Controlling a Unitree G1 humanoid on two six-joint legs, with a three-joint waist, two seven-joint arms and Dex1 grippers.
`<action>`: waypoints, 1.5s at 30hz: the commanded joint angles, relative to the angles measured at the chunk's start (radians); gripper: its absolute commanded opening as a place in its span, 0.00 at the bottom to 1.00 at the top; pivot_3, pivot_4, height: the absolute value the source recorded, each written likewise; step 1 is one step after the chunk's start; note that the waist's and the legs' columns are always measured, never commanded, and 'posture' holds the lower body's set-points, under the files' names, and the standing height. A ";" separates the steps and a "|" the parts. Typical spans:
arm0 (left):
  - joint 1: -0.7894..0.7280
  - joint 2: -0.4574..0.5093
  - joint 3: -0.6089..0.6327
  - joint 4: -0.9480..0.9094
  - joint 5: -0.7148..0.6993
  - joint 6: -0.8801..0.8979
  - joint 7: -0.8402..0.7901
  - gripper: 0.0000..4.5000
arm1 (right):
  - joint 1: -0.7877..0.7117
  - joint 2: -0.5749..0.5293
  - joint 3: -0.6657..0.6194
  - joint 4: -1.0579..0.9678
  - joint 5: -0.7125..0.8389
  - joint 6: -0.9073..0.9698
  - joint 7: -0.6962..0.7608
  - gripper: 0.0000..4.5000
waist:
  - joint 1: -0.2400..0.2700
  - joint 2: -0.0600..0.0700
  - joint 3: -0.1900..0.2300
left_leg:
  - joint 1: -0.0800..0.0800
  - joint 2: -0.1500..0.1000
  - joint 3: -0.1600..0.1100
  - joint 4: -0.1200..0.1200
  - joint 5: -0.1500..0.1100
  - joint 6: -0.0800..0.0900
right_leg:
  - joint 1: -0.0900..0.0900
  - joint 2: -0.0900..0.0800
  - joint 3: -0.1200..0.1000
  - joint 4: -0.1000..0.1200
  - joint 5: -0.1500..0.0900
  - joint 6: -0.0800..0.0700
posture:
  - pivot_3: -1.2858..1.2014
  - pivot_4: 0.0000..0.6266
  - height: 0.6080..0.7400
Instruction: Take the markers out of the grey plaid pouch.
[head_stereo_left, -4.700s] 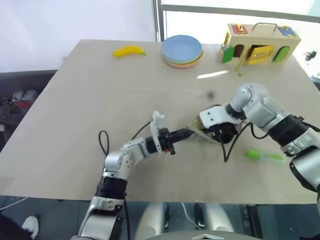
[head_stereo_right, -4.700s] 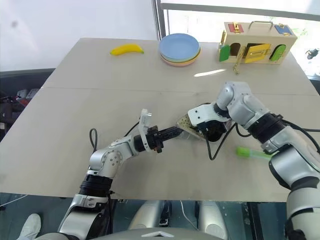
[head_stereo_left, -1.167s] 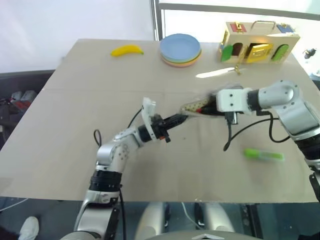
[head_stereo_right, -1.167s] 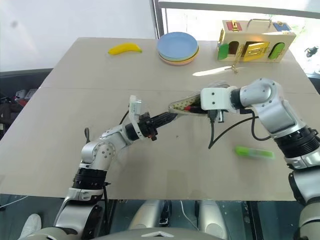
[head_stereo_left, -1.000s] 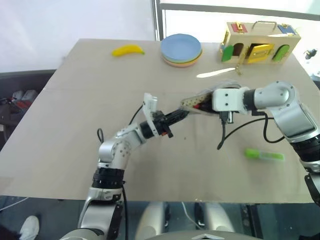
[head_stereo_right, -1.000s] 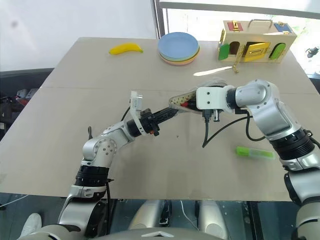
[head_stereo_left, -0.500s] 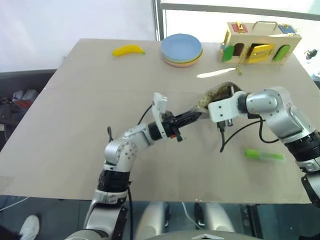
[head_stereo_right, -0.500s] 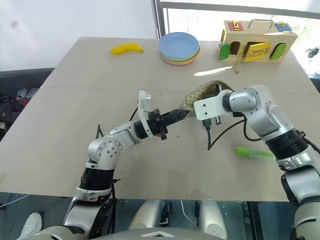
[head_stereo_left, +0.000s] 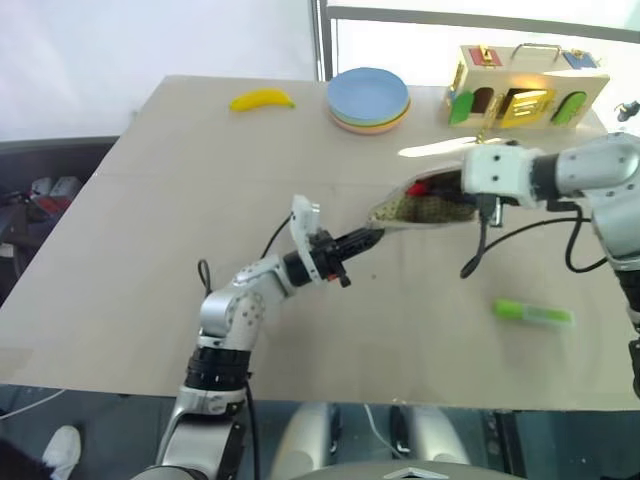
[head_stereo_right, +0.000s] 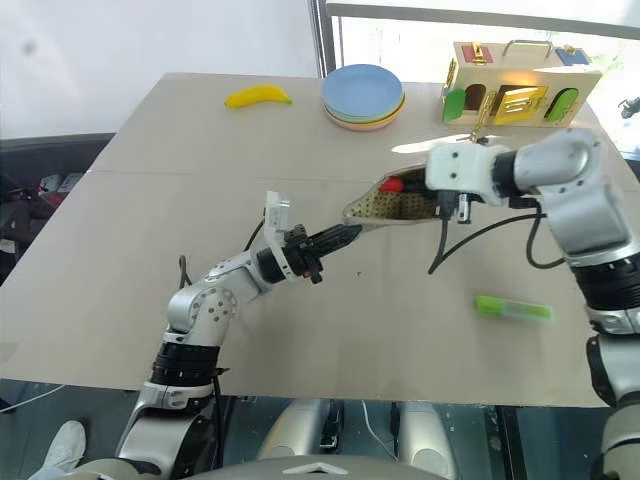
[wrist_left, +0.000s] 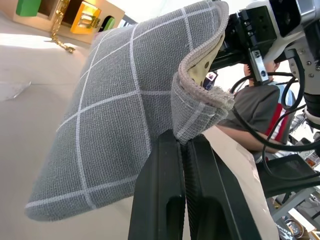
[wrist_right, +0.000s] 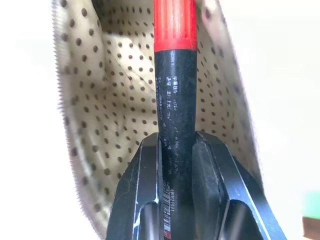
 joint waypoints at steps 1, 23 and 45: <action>0.001 0.002 0.004 0.008 0.007 -0.013 -0.005 0.00 | 0.002 -0.061 -0.074 -0.076 0.074 0.068 0.046 0.06 | 0.000 0.000 0.000 | 0.000 0.000 0.000 0.000 0.000 0.000 | 0.000 0.000 0.000 0.000 0.000 0.000 | 0.52 0.24 1.00; 0.086 0.183 0.045 -0.062 0.073 -0.082 -0.055 0.00 | 0.392 -0.190 -0.119 0.173 0.061 -0.209 -0.050 0.06 | -0.005 -0.001 -0.001 | 0.003 0.000 -0.001 -0.001 -0.001 0.001 | 0.004 -0.002 -0.001 -0.003 0.000 0.000 | 0.52 0.24 1.00; 0.034 0.238 0.117 -0.170 0.242 -0.288 0.118 0.00 | 0.451 -0.226 -0.261 0.183 0.159 -0.145 -0.037 0.99 | 0.001 0.002 0.000 | 0.003 0.001 -0.001 0.001 0.000 0.000 | 0.005 0.000 -0.002 -0.001 0.000 0.000 | 0.52 0.24 1.00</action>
